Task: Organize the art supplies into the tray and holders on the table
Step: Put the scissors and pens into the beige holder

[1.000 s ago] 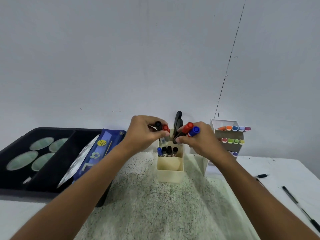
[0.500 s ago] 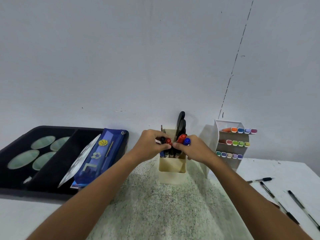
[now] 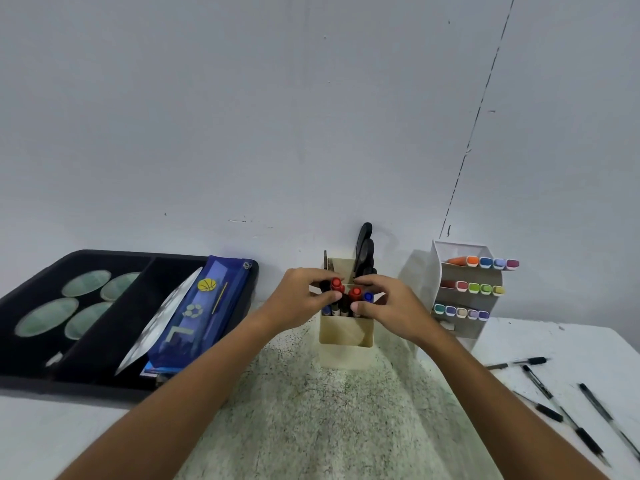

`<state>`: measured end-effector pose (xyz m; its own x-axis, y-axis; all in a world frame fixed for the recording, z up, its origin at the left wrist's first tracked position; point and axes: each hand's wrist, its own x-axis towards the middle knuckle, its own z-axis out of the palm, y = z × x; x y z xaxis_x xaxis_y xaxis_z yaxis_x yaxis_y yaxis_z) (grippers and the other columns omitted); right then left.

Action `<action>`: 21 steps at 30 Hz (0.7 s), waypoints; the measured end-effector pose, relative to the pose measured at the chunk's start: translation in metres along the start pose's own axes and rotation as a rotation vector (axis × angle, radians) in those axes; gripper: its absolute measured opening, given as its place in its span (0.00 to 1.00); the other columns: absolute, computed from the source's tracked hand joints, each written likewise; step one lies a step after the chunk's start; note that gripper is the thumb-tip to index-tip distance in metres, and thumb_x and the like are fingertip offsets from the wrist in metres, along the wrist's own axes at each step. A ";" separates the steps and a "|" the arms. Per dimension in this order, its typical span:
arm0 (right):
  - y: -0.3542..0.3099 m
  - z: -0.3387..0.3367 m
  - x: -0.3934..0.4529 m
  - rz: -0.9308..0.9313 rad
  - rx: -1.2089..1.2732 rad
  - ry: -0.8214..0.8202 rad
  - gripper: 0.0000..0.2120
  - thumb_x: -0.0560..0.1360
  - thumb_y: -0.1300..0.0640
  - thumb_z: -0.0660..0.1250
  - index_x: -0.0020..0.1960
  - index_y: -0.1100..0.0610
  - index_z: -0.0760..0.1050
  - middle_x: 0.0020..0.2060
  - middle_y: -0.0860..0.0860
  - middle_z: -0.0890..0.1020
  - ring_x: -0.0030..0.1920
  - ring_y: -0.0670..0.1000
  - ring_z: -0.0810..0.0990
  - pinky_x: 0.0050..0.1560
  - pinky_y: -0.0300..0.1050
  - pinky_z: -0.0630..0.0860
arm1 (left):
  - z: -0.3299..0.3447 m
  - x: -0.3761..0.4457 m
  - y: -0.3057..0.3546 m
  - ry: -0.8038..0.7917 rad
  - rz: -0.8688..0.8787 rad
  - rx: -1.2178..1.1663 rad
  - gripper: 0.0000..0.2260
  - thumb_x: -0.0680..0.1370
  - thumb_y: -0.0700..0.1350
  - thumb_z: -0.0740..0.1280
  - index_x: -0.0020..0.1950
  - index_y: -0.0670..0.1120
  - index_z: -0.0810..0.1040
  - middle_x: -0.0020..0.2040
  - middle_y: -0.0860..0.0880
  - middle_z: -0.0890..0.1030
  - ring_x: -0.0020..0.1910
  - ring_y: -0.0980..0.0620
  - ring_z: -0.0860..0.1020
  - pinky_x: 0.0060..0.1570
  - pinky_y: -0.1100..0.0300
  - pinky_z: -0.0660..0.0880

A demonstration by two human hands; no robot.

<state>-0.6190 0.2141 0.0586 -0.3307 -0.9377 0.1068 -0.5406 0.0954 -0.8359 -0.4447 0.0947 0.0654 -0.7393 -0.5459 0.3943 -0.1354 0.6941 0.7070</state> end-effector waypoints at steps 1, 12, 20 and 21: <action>0.001 0.000 -0.001 -0.011 0.007 -0.002 0.17 0.72 0.55 0.74 0.60 0.50 0.78 0.53 0.47 0.82 0.52 0.47 0.80 0.50 0.43 0.77 | 0.000 0.000 0.000 -0.006 0.002 -0.004 0.11 0.75 0.40 0.73 0.57 0.43 0.83 0.49 0.51 0.85 0.47 0.58 0.81 0.51 0.63 0.78; -0.002 0.006 -0.003 -0.044 -0.070 0.080 0.09 0.71 0.54 0.74 0.51 0.48 0.82 0.38 0.40 0.81 0.36 0.34 0.77 0.41 0.37 0.69 | 0.003 0.000 0.006 0.111 0.024 -0.031 0.05 0.72 0.47 0.72 0.45 0.48 0.85 0.38 0.59 0.84 0.38 0.58 0.82 0.40 0.61 0.80; -0.003 0.005 -0.005 -0.052 -0.129 0.077 0.16 0.70 0.52 0.75 0.57 0.50 0.80 0.42 0.41 0.80 0.40 0.39 0.75 0.42 0.37 0.68 | 0.008 -0.004 0.001 0.147 -0.007 -0.030 0.16 0.72 0.40 0.75 0.60 0.44 0.82 0.47 0.53 0.83 0.46 0.59 0.82 0.48 0.61 0.81; -0.003 0.004 -0.005 -0.057 -0.140 0.081 0.16 0.70 0.53 0.75 0.58 0.50 0.79 0.42 0.41 0.80 0.38 0.38 0.74 0.42 0.36 0.67 | 0.008 -0.005 0.001 0.167 0.034 -0.034 0.15 0.73 0.38 0.74 0.59 0.43 0.82 0.46 0.52 0.83 0.46 0.59 0.82 0.45 0.62 0.81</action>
<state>-0.6120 0.2173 0.0583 -0.3543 -0.9135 0.2001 -0.6613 0.0934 -0.7443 -0.4464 0.1025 0.0591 -0.6227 -0.5949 0.5083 -0.0876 0.6985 0.7102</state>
